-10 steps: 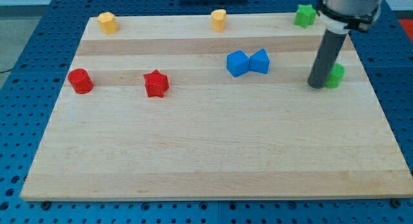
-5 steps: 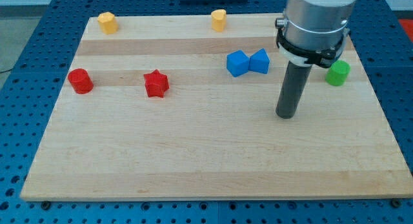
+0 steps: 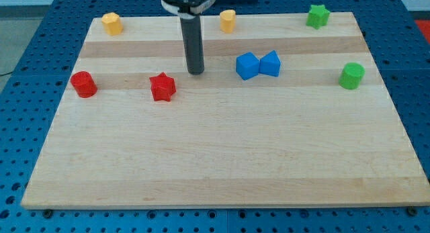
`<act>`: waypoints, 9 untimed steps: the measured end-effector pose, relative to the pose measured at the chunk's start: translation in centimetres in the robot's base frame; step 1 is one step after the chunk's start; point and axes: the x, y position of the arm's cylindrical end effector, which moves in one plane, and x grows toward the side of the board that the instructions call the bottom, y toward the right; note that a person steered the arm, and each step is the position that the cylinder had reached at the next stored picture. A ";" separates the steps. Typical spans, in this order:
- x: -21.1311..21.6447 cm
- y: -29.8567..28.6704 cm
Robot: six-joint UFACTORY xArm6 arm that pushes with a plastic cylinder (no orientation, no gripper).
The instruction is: Slide red star from center left to bottom center
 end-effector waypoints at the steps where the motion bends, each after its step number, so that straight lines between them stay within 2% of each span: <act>1: 0.2 -6.3; 3: 6.0 -8.5; 4: 8.0 -6.1; 7: 16.9 9.3; 8: 18.4 10.4; 9: 19.3 6.8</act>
